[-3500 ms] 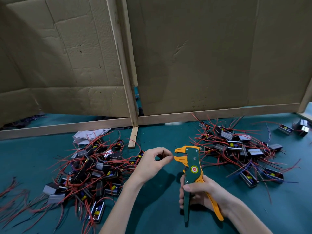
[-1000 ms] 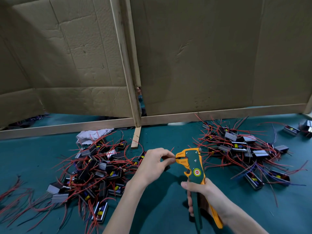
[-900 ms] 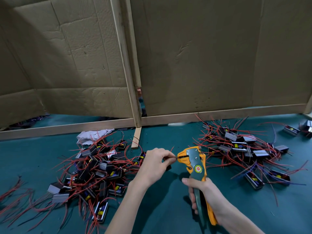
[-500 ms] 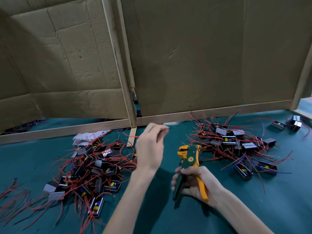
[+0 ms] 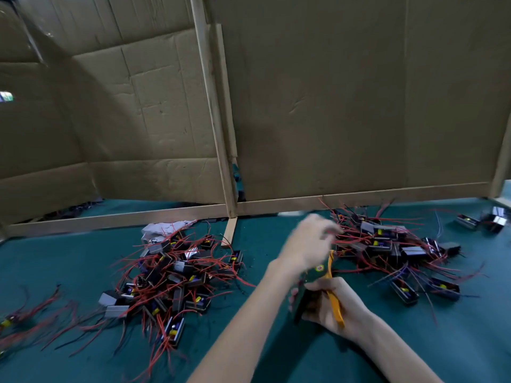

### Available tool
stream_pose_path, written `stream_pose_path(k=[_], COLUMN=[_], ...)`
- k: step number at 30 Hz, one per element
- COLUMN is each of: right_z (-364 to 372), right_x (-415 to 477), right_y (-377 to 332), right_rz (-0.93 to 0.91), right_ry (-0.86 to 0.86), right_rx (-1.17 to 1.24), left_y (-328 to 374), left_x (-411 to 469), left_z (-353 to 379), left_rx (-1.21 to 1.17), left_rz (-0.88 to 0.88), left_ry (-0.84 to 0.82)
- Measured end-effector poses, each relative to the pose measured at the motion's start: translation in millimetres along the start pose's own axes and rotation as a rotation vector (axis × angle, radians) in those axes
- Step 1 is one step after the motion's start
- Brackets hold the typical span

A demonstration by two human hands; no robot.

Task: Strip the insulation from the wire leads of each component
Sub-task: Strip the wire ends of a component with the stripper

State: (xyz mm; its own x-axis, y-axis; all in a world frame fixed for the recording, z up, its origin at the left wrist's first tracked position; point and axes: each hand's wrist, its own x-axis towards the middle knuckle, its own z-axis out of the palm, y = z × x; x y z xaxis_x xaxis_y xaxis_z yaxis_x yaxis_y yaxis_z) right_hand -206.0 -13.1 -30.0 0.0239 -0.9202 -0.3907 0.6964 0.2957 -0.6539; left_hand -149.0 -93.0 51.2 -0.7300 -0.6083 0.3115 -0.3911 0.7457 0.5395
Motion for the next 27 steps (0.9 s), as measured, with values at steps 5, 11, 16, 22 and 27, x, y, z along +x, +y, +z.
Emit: stream_pose_path(k=[5, 11, 16, 22, 27], right_z=[4.9, 1.2, 1.3, 0.7, 2.9], right_x=[7.8, 9.0, 5.1, -5.8, -9.7], right_y=[-5.3, -6.6, -8.5, -5.2, -3.8], right_rz=[0.008, 0.018, 0.009, 0.013, 0.007], right_ry=[0.012, -0.021, -0.019, -0.046, -0.058], right_rx=[0.011, -0.025, -0.032, -0.058, -0.095], left_y=[-90.5, -144.5, -139.3, -126.0, -120.5], left_x=[-29.6, -31.0, -34.9, -49.1, -52.1], left_z=[-41.6, -34.5, -26.9, -33.8, -42.0], left_rx=[0.452, 0.33, -0.135, -0.718, -0.826], left_rz=[-0.669, -0.722, -0.515, -0.395, -0.362], left_ry=[0.134, 0.023, 0.499, 0.489, 0.357])
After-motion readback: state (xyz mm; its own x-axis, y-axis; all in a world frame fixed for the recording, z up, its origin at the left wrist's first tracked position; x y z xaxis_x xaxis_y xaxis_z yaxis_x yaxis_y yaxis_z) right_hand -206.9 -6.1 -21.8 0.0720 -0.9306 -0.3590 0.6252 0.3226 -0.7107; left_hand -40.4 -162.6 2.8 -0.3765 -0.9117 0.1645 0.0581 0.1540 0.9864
